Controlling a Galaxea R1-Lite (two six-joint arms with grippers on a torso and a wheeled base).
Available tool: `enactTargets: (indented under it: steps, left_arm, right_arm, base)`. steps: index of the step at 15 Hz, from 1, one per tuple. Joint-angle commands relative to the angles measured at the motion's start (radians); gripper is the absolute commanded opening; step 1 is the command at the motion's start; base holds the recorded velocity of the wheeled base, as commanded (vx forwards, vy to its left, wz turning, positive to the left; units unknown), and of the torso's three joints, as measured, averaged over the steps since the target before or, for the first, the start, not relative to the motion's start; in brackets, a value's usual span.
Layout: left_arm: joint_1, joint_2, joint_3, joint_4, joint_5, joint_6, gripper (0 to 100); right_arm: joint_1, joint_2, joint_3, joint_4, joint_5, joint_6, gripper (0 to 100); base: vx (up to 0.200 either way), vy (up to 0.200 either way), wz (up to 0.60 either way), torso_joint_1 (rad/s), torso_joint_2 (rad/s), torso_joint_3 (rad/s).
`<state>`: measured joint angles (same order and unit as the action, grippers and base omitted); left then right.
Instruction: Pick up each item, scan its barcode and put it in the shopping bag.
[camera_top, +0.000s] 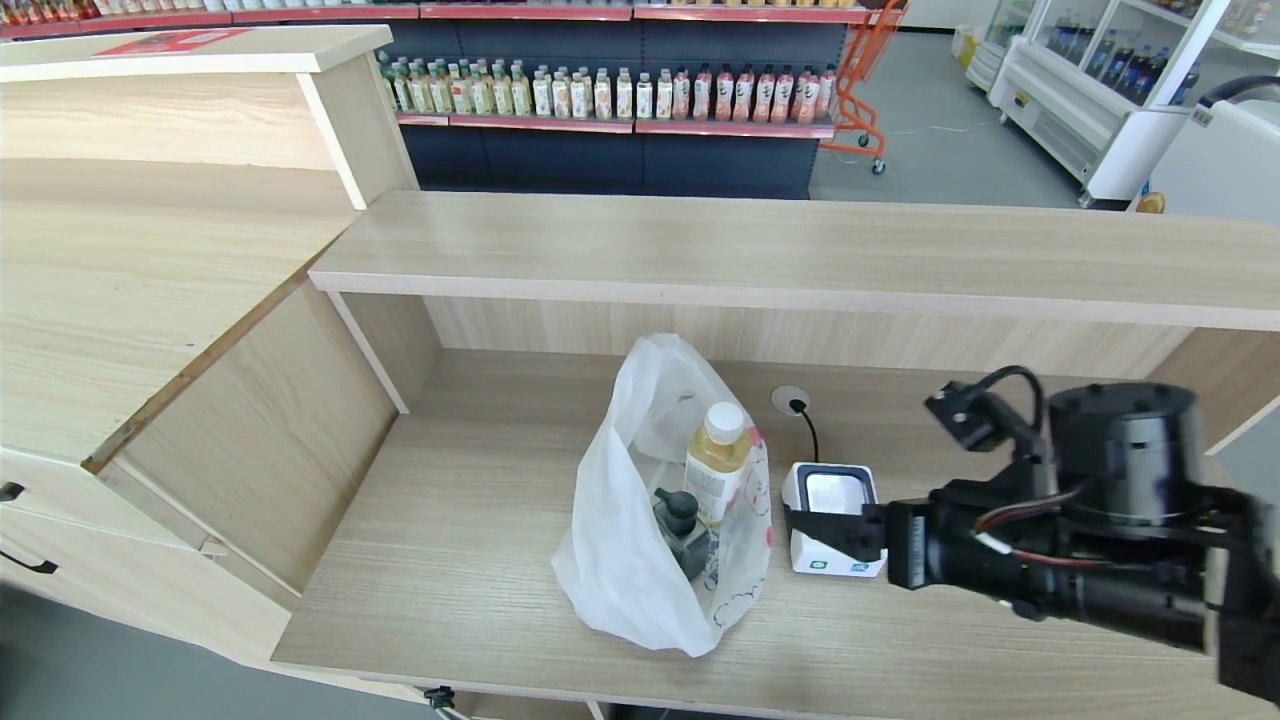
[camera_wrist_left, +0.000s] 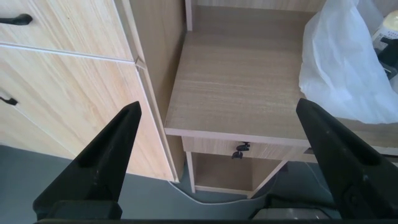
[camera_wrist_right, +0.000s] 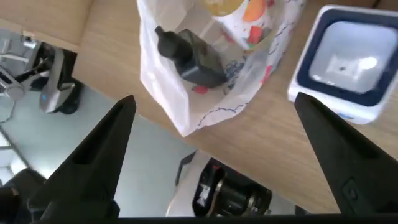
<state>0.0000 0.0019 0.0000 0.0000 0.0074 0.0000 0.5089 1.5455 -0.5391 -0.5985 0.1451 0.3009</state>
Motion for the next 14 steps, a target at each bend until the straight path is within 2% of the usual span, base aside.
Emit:
enactTargets:
  steps: [1,3,5,6,8,10,12,14]
  left_arm:
    - [0.000,0.000,0.000,0.000,0.000,0.000,100]
    - [0.000,0.000,0.000,0.000,0.000,0.000,100]
    - [0.000,0.000,0.000,0.000,0.000,0.000,100]
    - [0.000,0.000,0.000,0.000,0.000,0.000,100]
    - [0.000,0.000,0.000,0.000,0.000,0.000,100]
    - [0.000,0.000,0.000,0.000,0.000,0.000,100]
    - [0.000,0.000,0.000,0.000,0.000,0.000,100]
    - [0.000,0.000,0.000,0.000,0.000,0.000,100]
  right_arm:
    - [-0.171,-0.400,0.171,0.046,-0.102,-0.192,100]
    - [-0.242,-0.575,0.303,0.055,-0.159,-0.220,100]
    - [-0.363,-0.926,0.492,0.215,-0.213,-0.244,100]
    - [-0.380,-0.978,0.513,0.243,-0.216,-0.244,100]
    - [-0.449,-1.303,0.539,0.503,-0.225,-0.244,100]
    - [-0.471,-1.481,0.525,0.666,-0.251,-0.244,100]
    - [-0.471,-1.475,0.525,0.657,-0.251,-0.241,100]
    - [-0.512,-1.544,0.524,0.658,-0.249,-0.253,100]
  base:
    - [0.000,0.000,0.00,0.000,0.00,0.000]
    - [0.000,0.000,0.00,0.000,0.00,0.000]
    - [0.000,0.000,0.00,0.000,0.00,0.000]
    - [0.000,0.000,0.00,0.000,0.00,0.000]
    - [0.000,0.000,0.00,0.000,0.00,0.000]
    - [0.000,0.000,0.00,0.000,0.00,0.000]
    - [0.000,0.000,0.00,0.000,0.00,0.000]
    - [0.000,0.000,0.00,0.000,0.00,0.000]
